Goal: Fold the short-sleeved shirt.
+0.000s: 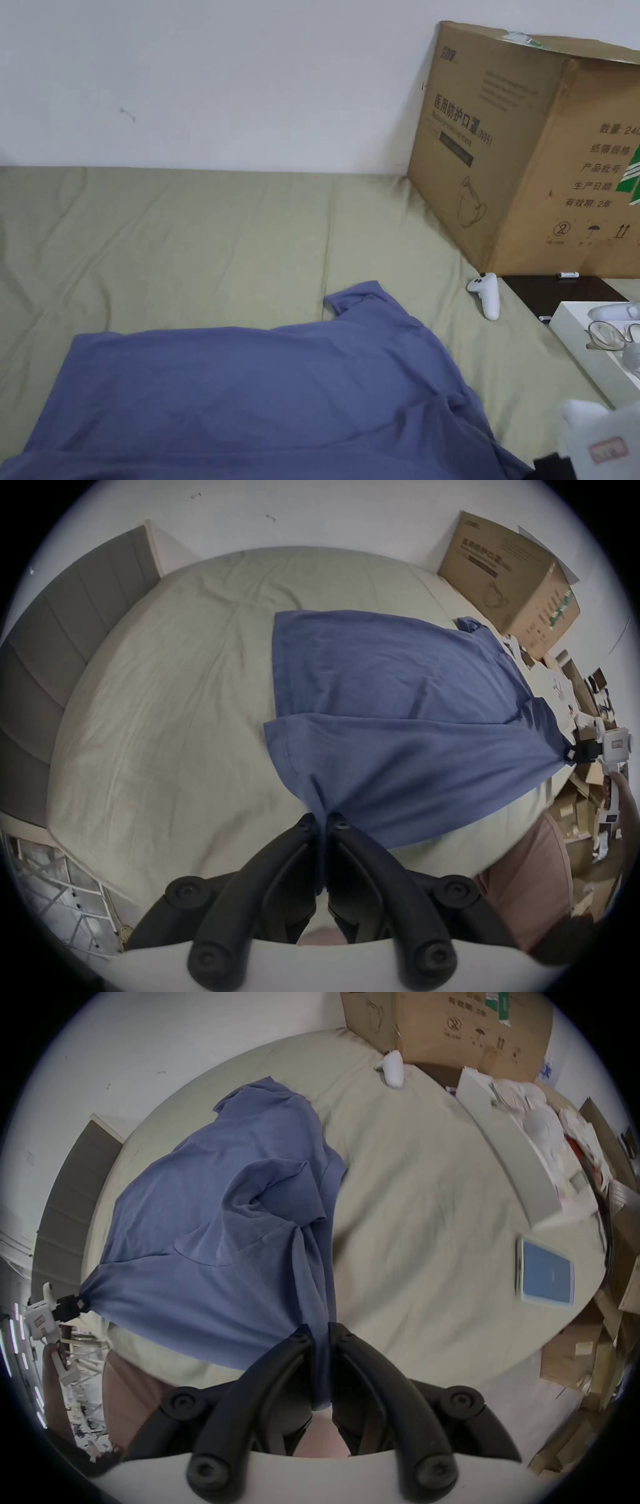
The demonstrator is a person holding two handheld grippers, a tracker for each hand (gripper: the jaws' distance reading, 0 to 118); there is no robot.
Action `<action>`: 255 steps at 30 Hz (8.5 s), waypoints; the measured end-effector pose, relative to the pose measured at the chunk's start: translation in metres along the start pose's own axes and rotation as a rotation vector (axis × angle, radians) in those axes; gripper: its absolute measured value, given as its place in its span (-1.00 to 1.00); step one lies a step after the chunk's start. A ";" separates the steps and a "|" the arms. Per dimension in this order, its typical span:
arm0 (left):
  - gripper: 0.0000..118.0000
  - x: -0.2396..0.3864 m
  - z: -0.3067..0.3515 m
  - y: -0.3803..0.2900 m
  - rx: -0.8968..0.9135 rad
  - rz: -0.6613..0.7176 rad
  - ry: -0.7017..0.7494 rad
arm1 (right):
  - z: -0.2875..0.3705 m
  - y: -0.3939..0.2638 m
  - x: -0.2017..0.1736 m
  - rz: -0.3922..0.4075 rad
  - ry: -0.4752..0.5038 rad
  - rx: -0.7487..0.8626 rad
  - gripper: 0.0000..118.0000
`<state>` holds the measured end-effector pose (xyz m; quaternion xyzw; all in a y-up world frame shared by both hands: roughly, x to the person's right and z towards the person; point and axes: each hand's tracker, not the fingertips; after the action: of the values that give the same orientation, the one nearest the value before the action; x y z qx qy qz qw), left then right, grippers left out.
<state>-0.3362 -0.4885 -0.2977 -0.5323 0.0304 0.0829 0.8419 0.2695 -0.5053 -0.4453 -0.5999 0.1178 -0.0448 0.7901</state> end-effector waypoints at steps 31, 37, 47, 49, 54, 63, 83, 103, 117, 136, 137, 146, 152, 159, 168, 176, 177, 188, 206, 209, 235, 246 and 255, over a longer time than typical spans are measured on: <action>-1.00 0.006 0.062 0.037 0.652 0.036 -0.019 | 0.064 0.014 -0.108 0.040 0.289 0.565 -1.00; -1.00 -0.049 -0.040 0.173 0.164 0.218 -0.119 | 0.038 0.046 -0.124 0.039 0.308 0.472 -1.00; 0.96 -0.078 -0.176 0.224 0.016 0.121 0.001 | -0.028 0.053 -0.109 0.053 0.249 0.300 -1.00; 0.97 -0.077 -0.200 0.224 -0.072 0.073 0.008 | -0.029 0.053 -0.109 0.058 0.238 0.289 -1.00; 1.00 -0.065 -0.218 0.209 -0.013 0.054 0.079 | -0.031 0.052 -0.106 0.054 0.231 0.264 -1.00; -1.00 -0.034 -0.161 0.193 0.090 -0.123 0.035 | -0.039 0.071 -0.091 -0.042 0.323 0.285 -1.00; -1.00 -0.030 -0.122 0.193 0.112 -0.030 -0.009 | -0.187 0.313 -0.080 0.031 -0.119 -0.080 0.39; -1.00 -0.032 -0.071 0.225 0.379 0.069 0.005 | -0.031 0.270 -0.084 -0.086 -0.010 0.500 -1.00; -1.00 -0.056 -0.017 0.051 0.227 0.028 -0.204 | 0.003 0.017 -0.036 -0.076 0.093 0.226 -1.00; 0.73 -0.024 0.059 0.035 0.413 0.139 -0.278 | 0.054 0.011 -0.104 0.015 0.179 0.456 0.82; 0.73 -0.010 0.076 0.032 0.530 0.109 -0.256 | 0.068 0.002 -0.117 0.052 0.196 0.569 0.82; -0.39 0.104 0.097 -0.033 1.285 0.077 0.100 | 0.077 -0.072 -0.189 0.148 -0.031 1.320 -0.01; -1.00 0.125 0.089 -0.034 1.245 0.009 0.117 | 0.071 -0.068 -0.180 0.111 -0.003 1.243 -0.89; -1.00 0.076 0.113 -0.003 1.054 0.098 -0.031 | 0.089 -0.065 -0.169 0.145 0.111 1.198 -0.89; -0.36 -0.100 0.001 0.041 0.205 0.487 -0.360 | 0.071 -0.069 -0.151 0.182 0.106 0.936 -0.89; 0.99 -0.155 -0.083 0.005 0.051 0.676 -0.642 | 0.037 -0.057 -0.161 0.088 0.162 0.767 -0.89; 1.00 -0.158 -0.091 0.002 0.052 0.696 -0.703 | 0.035 -0.055 -0.164 0.089 0.163 0.755 -0.89; 1.00 -0.134 -0.144 0.016 0.040 0.670 -1.081 | 0.012 -0.042 -0.191 0.066 0.232 0.639 -0.89; -0.92 -0.054 -0.033 0.024 0.176 0.044 0.144 | 0.018 -0.038 -0.166 -0.021 0.240 0.642 -0.89; -0.92 -0.053 -0.032 0.021 0.149 -0.053 0.420 | 0.018 -0.042 -0.163 -0.029 0.257 0.642 -0.89; -0.98 0.101 -0.023 0.068 0.212 0.063 -0.284 | 0.024 -0.058 -0.119 -0.098 0.269 0.629 -0.89; -0.99 0.207 -0.135 0.044 -0.036 -0.168 -0.223 | 0.020 -0.063 -0.114 -0.063 0.227 0.598 -0.89; -0.99 0.191 -0.072 0.048 -0.132 0.111 -1.036 | 0.016 -0.064 -0.121 -0.045 0.211 0.577 -0.89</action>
<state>-0.1537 -0.5125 -0.3983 -0.4710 -0.3671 0.3813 0.7057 0.1607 -0.4823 -0.3643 -0.3454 0.1685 -0.1561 0.9099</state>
